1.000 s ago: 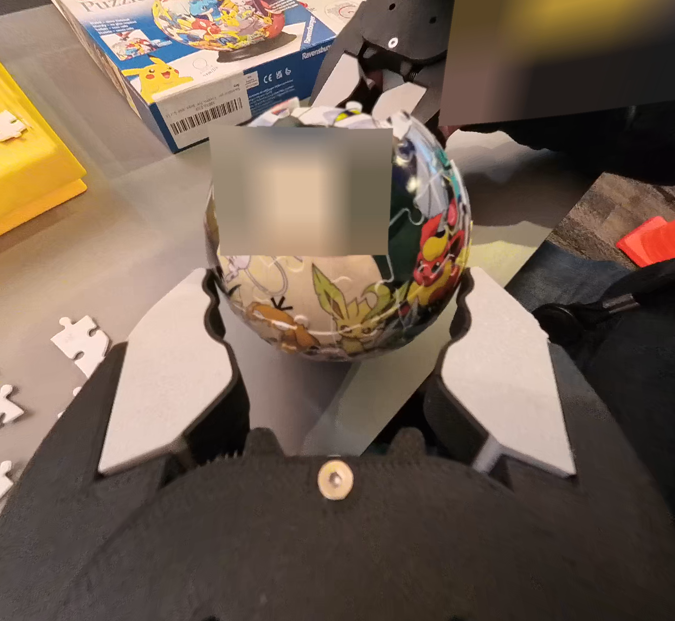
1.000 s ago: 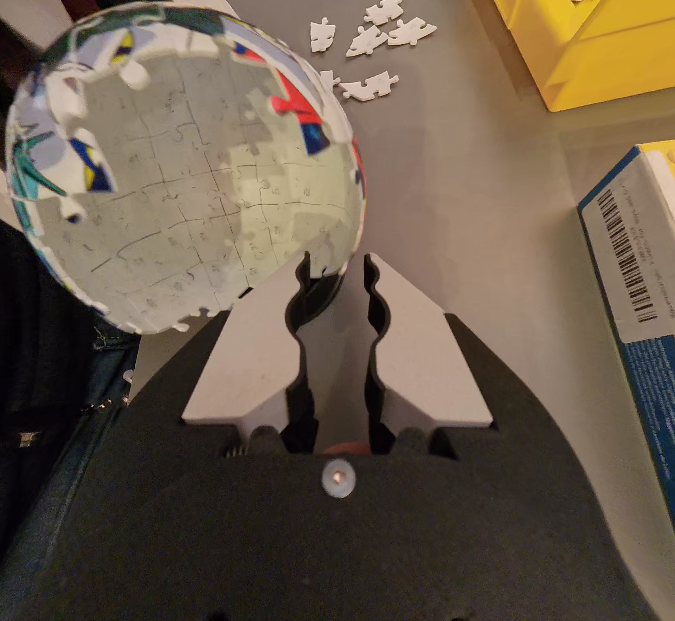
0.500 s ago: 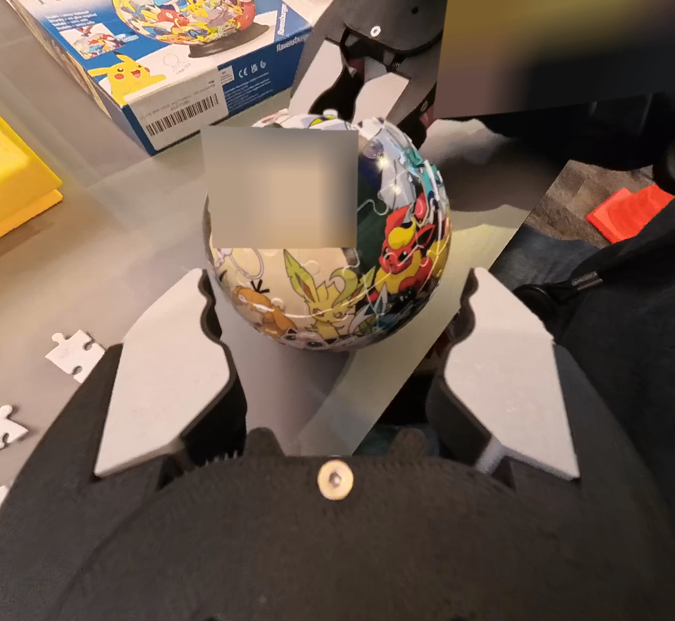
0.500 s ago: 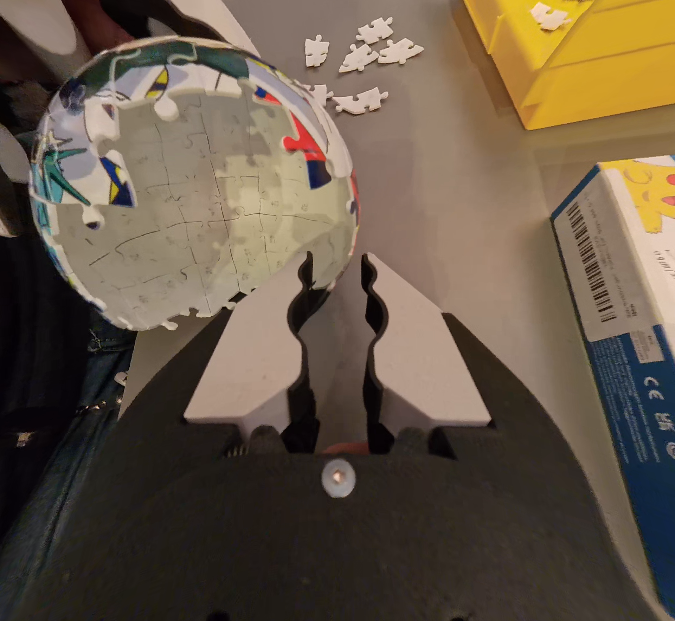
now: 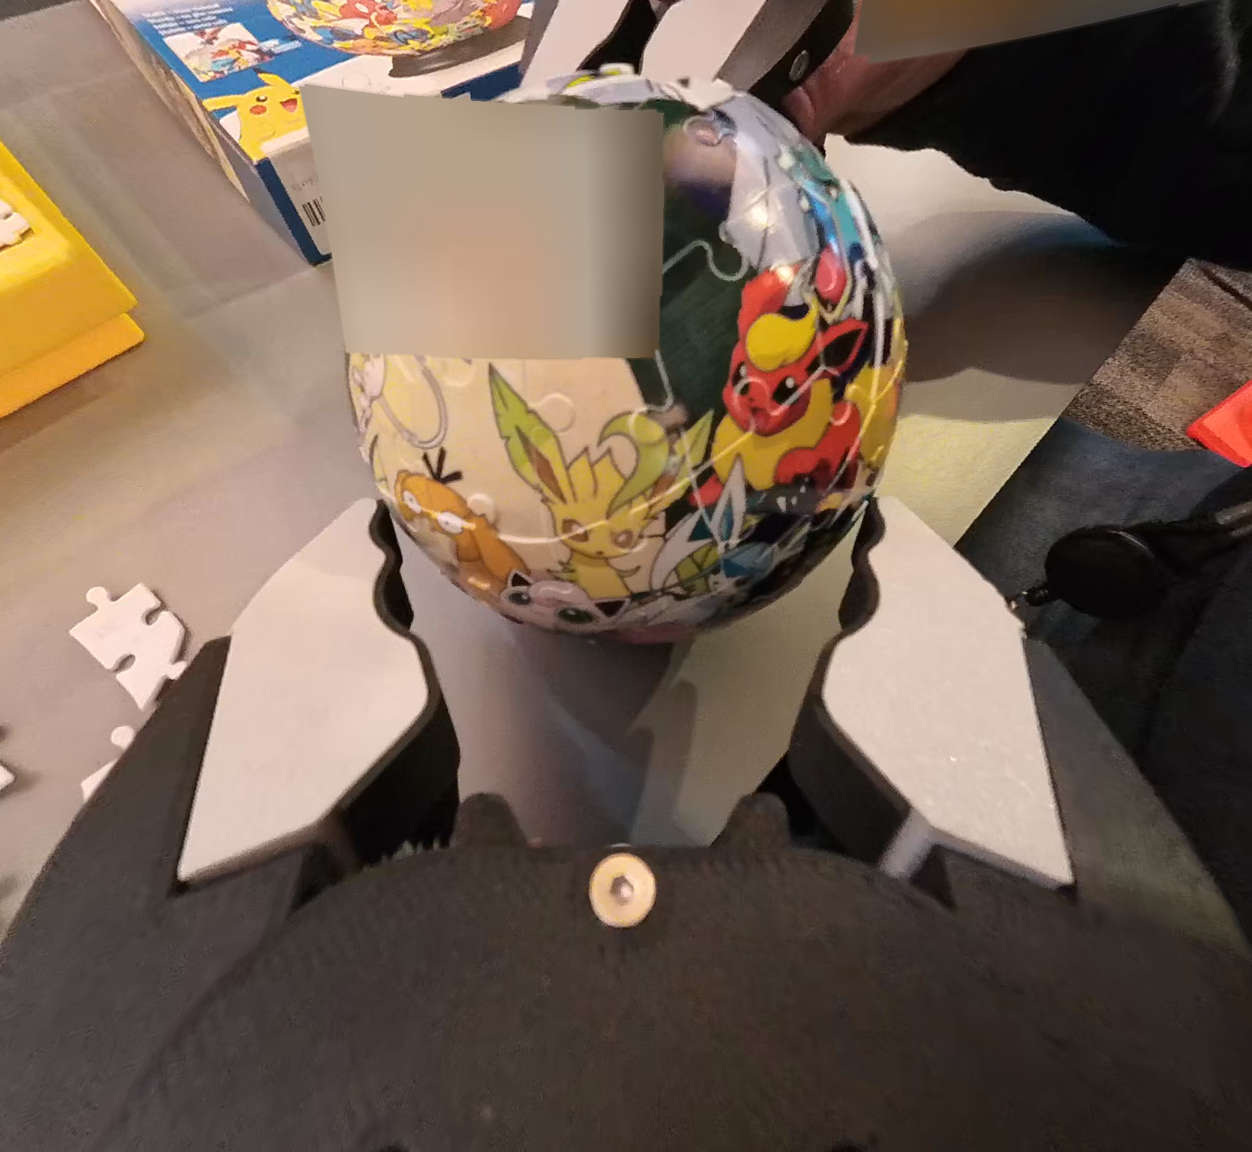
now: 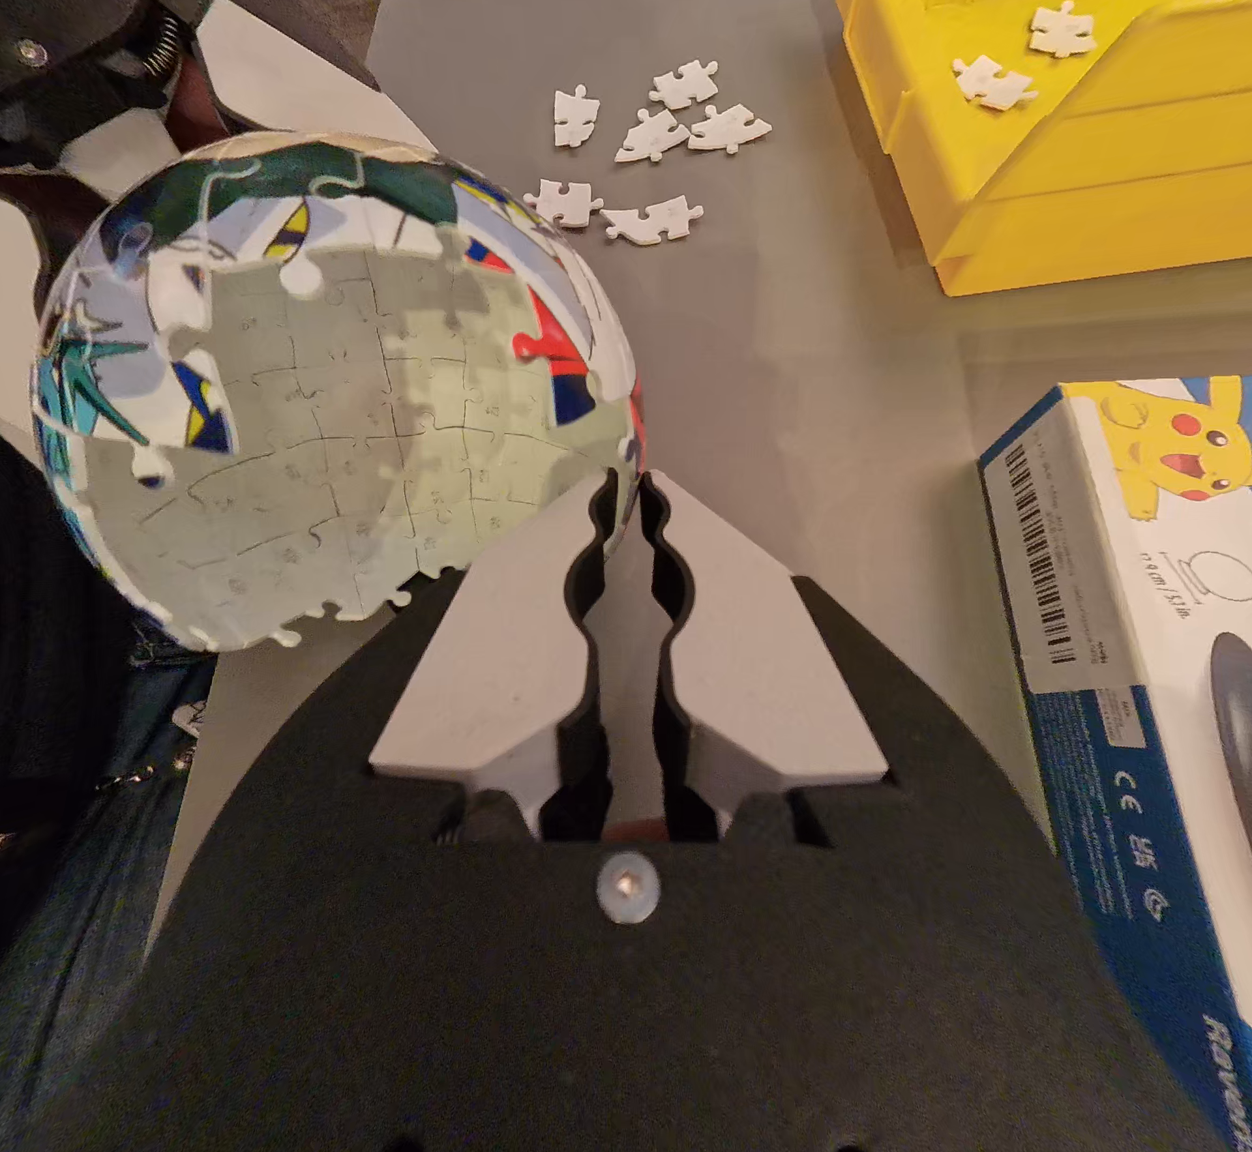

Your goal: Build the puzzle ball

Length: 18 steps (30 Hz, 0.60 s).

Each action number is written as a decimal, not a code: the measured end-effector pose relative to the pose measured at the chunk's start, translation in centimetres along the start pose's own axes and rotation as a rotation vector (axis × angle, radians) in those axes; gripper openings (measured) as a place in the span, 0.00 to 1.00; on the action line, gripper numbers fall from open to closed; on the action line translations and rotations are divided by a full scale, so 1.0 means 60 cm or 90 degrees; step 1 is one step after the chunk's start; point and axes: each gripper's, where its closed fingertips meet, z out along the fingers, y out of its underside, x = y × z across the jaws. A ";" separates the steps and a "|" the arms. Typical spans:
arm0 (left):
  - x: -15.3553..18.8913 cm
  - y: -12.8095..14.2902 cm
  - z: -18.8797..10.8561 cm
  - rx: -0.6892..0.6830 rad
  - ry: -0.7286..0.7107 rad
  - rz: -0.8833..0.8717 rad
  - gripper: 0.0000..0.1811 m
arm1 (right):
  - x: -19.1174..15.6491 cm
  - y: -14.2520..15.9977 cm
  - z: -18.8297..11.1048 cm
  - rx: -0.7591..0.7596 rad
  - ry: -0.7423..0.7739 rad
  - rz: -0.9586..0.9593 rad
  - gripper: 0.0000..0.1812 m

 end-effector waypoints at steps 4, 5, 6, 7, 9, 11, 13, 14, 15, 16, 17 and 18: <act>-0.007 -0.007 -0.006 0.006 0.008 0.005 0.67 | -0.002 0.001 0.003 0.006 -0.013 0.018 0.03; -0.010 -0.009 -0.008 0.008 0.010 0.007 0.67 | -0.002 0.002 0.004 0.006 -0.014 0.020 0.03; -0.017 -0.011 -0.010 0.005 0.012 0.012 0.67 | -0.003 0.002 0.005 0.008 -0.016 0.023 0.03; -0.010 -0.013 -0.010 0.002 0.015 0.017 0.67 | -0.004 0.002 0.006 0.011 -0.020 0.028 0.03; -0.014 -0.016 -0.013 -0.004 0.018 0.029 0.67 | -0.007 0.003 0.008 0.015 -0.026 0.037 0.03; -0.010 -0.018 -0.016 -0.013 0.024 0.039 0.67 | -0.010 0.007 0.012 0.017 -0.031 0.043 0.03; -0.016 -0.018 -0.020 -0.026 0.031 0.052 0.67 | -0.014 0.010 0.015 0.021 -0.043 0.058 0.03; 0.002 -0.018 -0.020 -0.035 0.033 0.060 0.67 | -0.016 0.013 0.017 0.022 -0.046 0.061 0.03; 0.011 -0.020 -0.021 -0.041 0.038 0.064 0.67 | -0.017 0.015 0.018 0.024 -0.047 0.064 0.03; 0.018 -0.021 -0.022 -0.047 0.044 0.068 0.67 | -0.018 0.017 0.019 0.024 -0.047 0.068 0.03; 0.021 -0.021 -0.021 -0.050 0.047 0.070 0.67 | -0.018 0.019 0.019 0.024 -0.048 0.071 0.03; 0.024 -0.021 -0.021 -0.051 0.049 0.071 0.67 | -0.018 0.021 0.020 0.024 -0.047 0.072 0.03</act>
